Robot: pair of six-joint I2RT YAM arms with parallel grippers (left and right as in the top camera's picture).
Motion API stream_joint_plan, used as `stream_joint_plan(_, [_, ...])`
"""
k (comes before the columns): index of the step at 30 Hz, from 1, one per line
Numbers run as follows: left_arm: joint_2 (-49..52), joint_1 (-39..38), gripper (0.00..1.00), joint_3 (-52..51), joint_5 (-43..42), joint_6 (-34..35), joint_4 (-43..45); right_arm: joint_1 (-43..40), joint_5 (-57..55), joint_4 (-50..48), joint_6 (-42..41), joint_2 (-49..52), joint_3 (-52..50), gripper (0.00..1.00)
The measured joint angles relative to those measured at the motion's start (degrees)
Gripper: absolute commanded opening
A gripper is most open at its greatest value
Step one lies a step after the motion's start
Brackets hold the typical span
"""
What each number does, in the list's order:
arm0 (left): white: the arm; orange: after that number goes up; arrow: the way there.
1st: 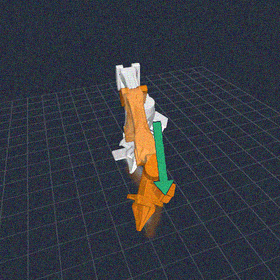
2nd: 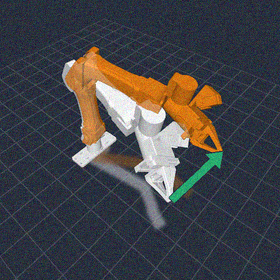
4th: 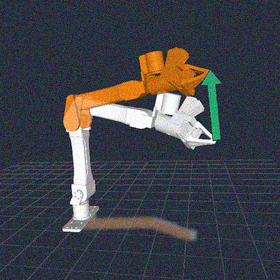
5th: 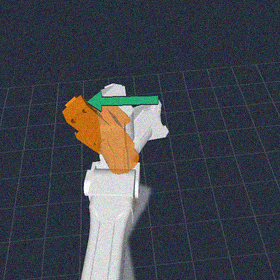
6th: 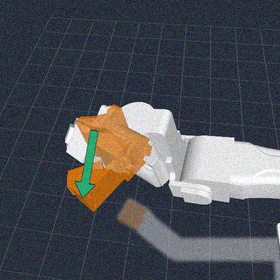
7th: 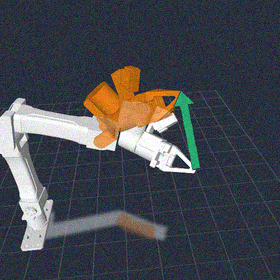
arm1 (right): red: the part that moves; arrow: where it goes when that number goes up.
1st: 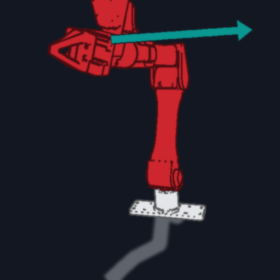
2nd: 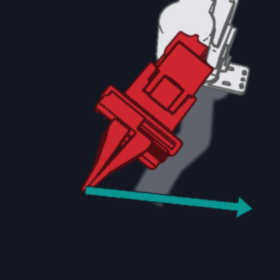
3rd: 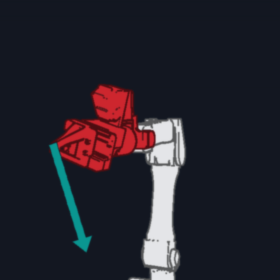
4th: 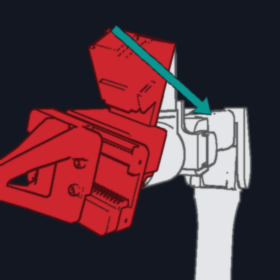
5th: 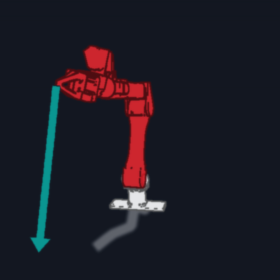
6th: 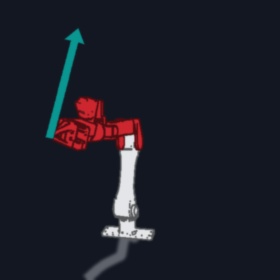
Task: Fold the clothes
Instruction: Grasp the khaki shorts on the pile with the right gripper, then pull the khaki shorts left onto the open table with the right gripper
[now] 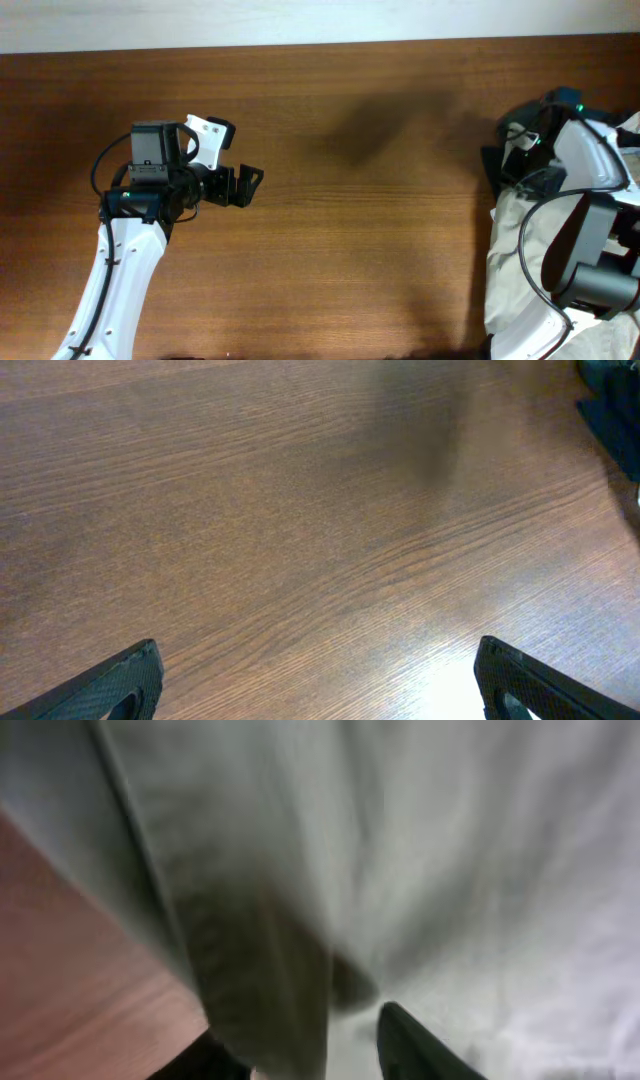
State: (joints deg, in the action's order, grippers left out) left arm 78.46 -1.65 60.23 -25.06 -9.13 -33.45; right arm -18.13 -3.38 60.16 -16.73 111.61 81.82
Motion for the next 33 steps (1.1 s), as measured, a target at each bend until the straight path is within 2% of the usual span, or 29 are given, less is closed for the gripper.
stream_joint_plan(1, [0.0, 0.0, 0.99, 0.0, 0.0, 0.0, 0.0, -0.39, 0.17, -0.85, -0.55, 0.02, -2.1, 0.05])
stream_joint_plan(2, [0.0, 0.0, 0.99, 0.0, 0.0, 0.0, -0.02, -1.27, 0.57, -1.29, -1.29, 0.0, -2.36, 0.04])
stream_joint_plan(5, [0.0, 0.0, 0.99, 0.0, 0.0, 0.0, 0.0, -7.58, 4.13, -1.62, -0.94, -0.04, -2.36, 0.06])
stream_joint_plan(7, [0.0, 0.0, 0.99, 0.0, 0.0, 0.0, 0.0, -10.32, 8.59, -1.05, 1.62, -0.07, -2.12, 0.19])
stream_joint_plan(8, [0.0, 0.0, 0.99, 0.0, 0.0, 0.0, 0.0, -11.04, 10.1, -0.81, 2.99, -0.15, -2.05, 0.48])
stream_joint_plan(9, [0.0, 0.0, 0.99, 0.0, 0.0, 0.0, 0.0, -11.15, 10.82, -0.85, 3.72, -0.15, -2.01, 0.59])
stream_joint_plan(11, [0.0, 0.0, 1.0, 0.0, 0.0, 0.0, 0.0, -11.15, 12.76, -1.57, 5.55, -0.15, -1.95, 0.62])
stream_joint_plan(12, [0.0, 0.0, 0.99, 0.0, 0.0, 0.0, 0.0, -11.15, 16.15, -1.97, 8.79, -0.15, -1.88, 0.6])
stream_joint_plan(13, [0.0, 0.0, 0.99, 0.0, 0.0, 0.0, 0.0, -11.13, 18.93, -2.01, 11.1, -0.15, -1.88, 0.24])
stream_joint_plan(15, [0.0, 0.0, 0.99, 0.0, 0.0, 0.0, 0.17, -10.64, 20.7, -2.43, 12.83, -0.15, -1.88, 0.04])
stream_joint_plan(18, [0.0, 0.0, 0.99, 0.0, 0.0, 0.0, 0.26, -9.18, 21.53, -0.55, 12.94, -0.17, 0.04, 0.04])
stream_joint_plan(21, [0.55, 1.7, 0.99, 5.84, -0.02, 0.02, -4.57, -8.76, 21.27, 13.05, 12.92, -3.82, 16.94, 0.04])
stream_joint_plan(24, [0.42, 6.51, 0.99, 19.17, 0.0, 0.04, -10.95, 3.43, 21.16, 20.0, 11.91, -11.04, 38.69, 0.04])
stream_joint_plan(26, [0.46, 8.83, 0.99, 23.8, 0.04, 0.04, -13.7, 18.71, 21.62, 17.03, 9.73, -12.11, 43.15, 0.04])
stream_joint_plan(27, [0.42, 10.27, 0.99, 26.27, 0.02, 0.04, -14.19, 30.64, 21.62, 15.45, 8.28, -11.32, 43.28, 0.09])
stream_joint_plan(28, [0.42, 11.17, 0.99, 27.26, 0.02, 0.04, -14.34, 39.93, 20.48, 14.56, 7.17, -9.35, 43.34, 0.46])
stream_joint_plan(29, [0.42, 12.68, 0.99, 28.65, 0.04, 0.04, -14.43, 49.81, 19.3, 13.97, 6.32, -5.49, 43.32, 0.64])
stream_joint_plan(31, [0.42, 14.58, 0.99, 29.27, 0.44, 0.04, -14.78, 59.56, 13.53, 14.69, 5.07, -0.96, 43.06, 0.66])
stream_joint_plan(32, [0.42, 15.3, 0.99, 29.38, 0.68, 0.04, -14.82, 60.98, 9.25, 14.91, 3.67, -0.9, 42.88, 0.68])
stream_joint_plan(33, [0.42, 15.26, 0.99, 29.38, 0.68, 0.04, -14.84, 58.58, 6.4, 15.76, 1.99, -2.05, 42.88, 0.68])
